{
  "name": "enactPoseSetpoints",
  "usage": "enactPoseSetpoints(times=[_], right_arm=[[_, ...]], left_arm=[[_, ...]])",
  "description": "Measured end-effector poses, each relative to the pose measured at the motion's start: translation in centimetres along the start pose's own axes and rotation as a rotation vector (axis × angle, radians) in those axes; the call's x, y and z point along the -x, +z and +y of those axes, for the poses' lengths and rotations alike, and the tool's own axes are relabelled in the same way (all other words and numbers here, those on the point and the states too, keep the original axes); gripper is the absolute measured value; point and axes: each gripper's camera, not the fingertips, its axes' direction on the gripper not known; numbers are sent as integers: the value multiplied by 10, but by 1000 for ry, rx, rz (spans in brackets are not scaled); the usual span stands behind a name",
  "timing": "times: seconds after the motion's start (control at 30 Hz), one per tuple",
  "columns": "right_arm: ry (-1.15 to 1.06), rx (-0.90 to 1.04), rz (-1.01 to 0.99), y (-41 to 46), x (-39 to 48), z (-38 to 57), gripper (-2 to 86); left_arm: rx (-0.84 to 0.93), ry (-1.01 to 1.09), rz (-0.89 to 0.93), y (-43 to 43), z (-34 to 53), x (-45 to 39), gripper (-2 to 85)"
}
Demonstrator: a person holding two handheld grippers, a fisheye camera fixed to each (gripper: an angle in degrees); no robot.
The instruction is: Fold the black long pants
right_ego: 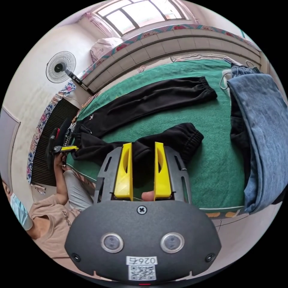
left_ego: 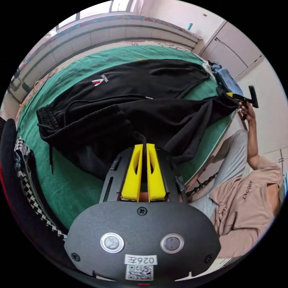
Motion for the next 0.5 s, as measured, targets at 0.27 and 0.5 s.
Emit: enactPoseSetpoints(times=[0.27, 0.5], right_arm=[[-69, -102, -50, -35, -54, 101, 76], [-394, 26, 230, 49, -3, 165, 110]], left_arm=[[-260, -123, 259, -19, 38, 52, 35], [-200, -125, 291, -1, 39, 49, 164]])
